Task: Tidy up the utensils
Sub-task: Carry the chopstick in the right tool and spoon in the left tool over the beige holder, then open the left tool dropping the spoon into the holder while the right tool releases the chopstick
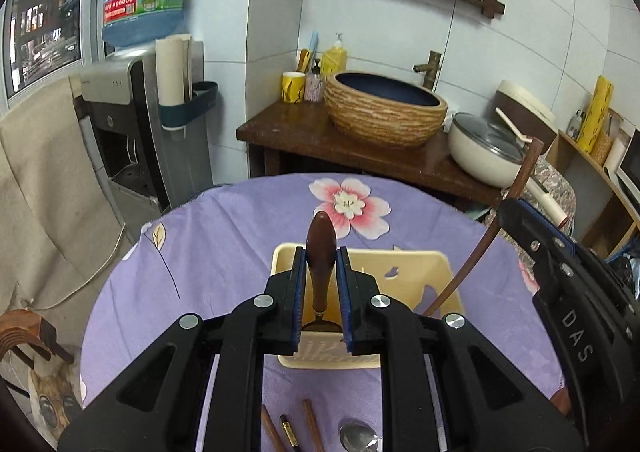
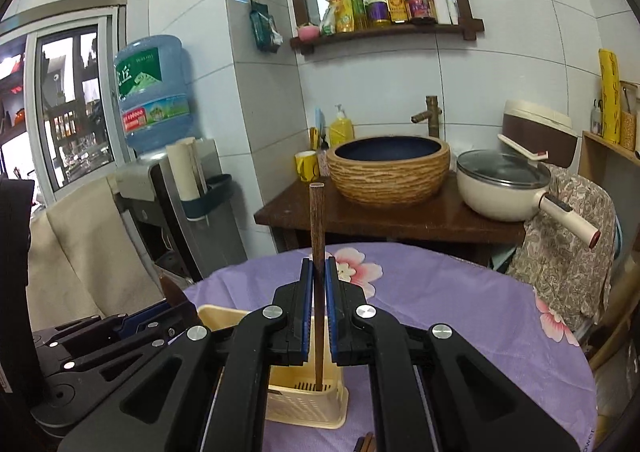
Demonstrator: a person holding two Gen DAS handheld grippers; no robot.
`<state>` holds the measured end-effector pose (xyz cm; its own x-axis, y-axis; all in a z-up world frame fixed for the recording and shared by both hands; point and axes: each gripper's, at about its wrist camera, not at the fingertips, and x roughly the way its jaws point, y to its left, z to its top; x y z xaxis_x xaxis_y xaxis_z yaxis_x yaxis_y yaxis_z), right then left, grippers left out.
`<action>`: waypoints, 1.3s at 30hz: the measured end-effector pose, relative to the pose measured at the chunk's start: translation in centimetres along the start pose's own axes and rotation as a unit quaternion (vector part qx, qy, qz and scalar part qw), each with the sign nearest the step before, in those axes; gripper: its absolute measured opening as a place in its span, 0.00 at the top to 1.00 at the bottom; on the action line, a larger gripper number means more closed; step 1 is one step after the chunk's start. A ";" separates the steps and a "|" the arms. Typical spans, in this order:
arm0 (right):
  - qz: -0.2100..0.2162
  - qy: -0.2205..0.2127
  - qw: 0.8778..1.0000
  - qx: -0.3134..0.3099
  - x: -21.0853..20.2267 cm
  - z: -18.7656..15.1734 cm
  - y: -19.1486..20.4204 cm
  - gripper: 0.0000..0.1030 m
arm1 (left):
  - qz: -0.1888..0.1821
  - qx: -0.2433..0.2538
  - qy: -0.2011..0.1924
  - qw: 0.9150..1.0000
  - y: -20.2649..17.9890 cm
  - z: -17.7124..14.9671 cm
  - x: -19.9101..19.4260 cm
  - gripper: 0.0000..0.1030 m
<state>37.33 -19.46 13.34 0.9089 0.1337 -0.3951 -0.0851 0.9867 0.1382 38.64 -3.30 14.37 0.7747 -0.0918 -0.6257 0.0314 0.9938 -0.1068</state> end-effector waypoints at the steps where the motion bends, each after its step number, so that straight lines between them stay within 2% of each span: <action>1: -0.003 -0.005 1.000 -0.001 0.0 -0.1 -0.1 0.94 | 0.000 0.000 0.004 1.000 0.1 -0.4 0.5 0.85; 9: -0.004 -0.004 1.000 0.005 0.2 0.0 -0.9 0.94 | -0.007 -0.002 0.033 0.999 0.4 -2.6 2.8 0.85; 13: -0.010 -0.008 1.000 -0.001 0.1 -0.2 -0.9 0.93 | -0.004 0.008 0.028 1.000 0.2 -3.1 2.9 0.85; 18: -0.004 -0.011 1.000 -0.005 -0.2 -0.2 -1.1 0.92 | -0.015 -0.004 0.021 1.000 0.5 -3.2 2.2 0.85; 19: -0.003 -0.015 1.000 -0.005 -0.4 -0.2 -1.1 0.89 | -0.018 -0.004 0.017 1.000 0.6 -3.2 1.9 0.84; 20: -0.003 -0.020 1.000 -0.006 -0.8 -0.2 -1.2 0.81 | -0.021 -0.004 0.012 1.000 0.7 -3.2 1.4 0.83; 21: -0.005 -0.027 1.000 -0.008 -1.1 -0.1 -1.3 0.76 | -0.023 -0.004 0.007 1.000 0.8 -3.1 1.0 0.78; 23: -0.009 -0.046 0.999 -0.016 -2.2 -0.2 -1.1 0.50 | -0.024 -0.002 -0.009 1.000 1.1 -3.3 -0.3 0.59; 24: -0.006 -0.056 0.998 -0.021 -3.0 -0.3 -1.1 0.46 | -0.026 -0.002 -0.022 0.999 1.4 -3.5 -1.2 0.42; 25: -0.003 -0.062 0.998 -0.026 -3.5 -0.4 -1.0 0.44 | -0.026 -0.002 -0.034 0.999 1.6 -3.8 -2.0 0.31; 27: 0.006 -0.063 0.997 -0.044 -4.8 -1.1 -0.7 0.38 | -0.019 0.003 -0.051 0.999 2.2 -4.8 -3.5 0.28; 29: 0.021 -0.055 0.996 -0.059 -5.9 -2.1 -0.5 0.30 | -0.008 0.015 -0.052 0.999 2.8 -6.3 -4.7 0.20; 30: 0.029 -0.047 0.996 -0.069 -6.4 -2.9 -0.4 0.28 | -0.005 0.017 -0.052 0.998 3.2 -7.0 -5.2 0.14; 32: 0.040 -0.026 0.995 -0.089 -7.1 -4.7 0.0 0.27 | 0.002 0.015 -0.050 0.999 4.3 -9.0 -6.1 0.11; 35: 0.034 0.027 0.991 -0.128 -7.0 -8.2 0.7 0.27 | 0.009 0.015 -0.024 1.000 5.6 -12.0 -6.2 0.10; 39: 0.019 0.099 0.987 -0.128 -5.4 -12.6 0.1 0.28 | 0.027 0.001 0.023 0.999 7.1 -15.9 -5.0 0.10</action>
<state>27.27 -18.95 4.09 0.8070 0.1619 -0.5679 -0.2412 0.9682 -0.0667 24.96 3.20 4.45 0.7452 -0.0401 -0.6656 -0.0088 0.9975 -0.0700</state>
